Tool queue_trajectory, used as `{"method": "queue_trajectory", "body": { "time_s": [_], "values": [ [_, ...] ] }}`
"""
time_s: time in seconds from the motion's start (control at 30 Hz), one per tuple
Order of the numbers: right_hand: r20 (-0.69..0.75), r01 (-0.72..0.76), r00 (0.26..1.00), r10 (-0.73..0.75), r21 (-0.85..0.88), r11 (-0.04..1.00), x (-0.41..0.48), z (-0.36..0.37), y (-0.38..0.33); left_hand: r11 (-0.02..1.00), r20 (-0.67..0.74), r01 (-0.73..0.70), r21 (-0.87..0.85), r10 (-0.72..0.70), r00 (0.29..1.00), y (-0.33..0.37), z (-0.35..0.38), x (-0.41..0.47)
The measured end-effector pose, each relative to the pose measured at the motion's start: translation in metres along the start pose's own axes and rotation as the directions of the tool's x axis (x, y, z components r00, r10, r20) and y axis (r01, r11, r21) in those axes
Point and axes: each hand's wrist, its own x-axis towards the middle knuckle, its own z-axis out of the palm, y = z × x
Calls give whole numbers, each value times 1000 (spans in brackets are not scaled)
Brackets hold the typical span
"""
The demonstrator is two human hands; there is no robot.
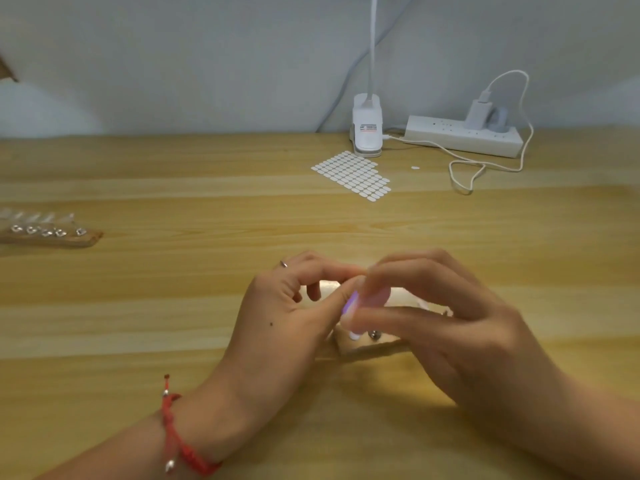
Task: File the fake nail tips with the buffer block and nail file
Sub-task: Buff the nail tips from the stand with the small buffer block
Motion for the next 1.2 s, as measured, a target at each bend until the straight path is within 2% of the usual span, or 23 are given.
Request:
{"method": "queue_trajectory", "body": {
  "time_s": [0.2,0.3,0.4,0.5,0.67,0.8,0.9,1.1,1.2],
  "values": [
    [-160,-235,961,225,-46,971,14,-31,30,992,0,81,-92,-81,997,0,-3,-1],
    [-154,-135,980,124,-61,989,10,-25,20,979,1,147,-141,-148,989,-2,-3,1],
    [-96,-2,995,0,-18,1000,4,-14,8,976,24,151,-156,-149,989,-2,-2,0],
    [-28,85,996,-88,-74,994,1,-10,5,972,68,150,-179,-140,988,-1,-1,0],
    [-57,55,997,-59,-70,996,2,-11,8,968,60,160,-195,-151,987,-2,-2,0],
    [-17,121,992,-123,-80,989,1,-8,7,966,56,162,-201,-154,987,-1,-2,0],
    [-67,42,997,-47,-76,996,3,-11,12,978,47,142,-150,-136,990,-1,-3,-1],
    [-110,2,994,-3,-7,1000,6,-19,14,981,57,137,-134,-131,990,0,-3,-1],
    [-52,56,997,-56,-11,998,3,-14,9,977,49,156,-145,-150,987,1,-2,0]
  ]
}}
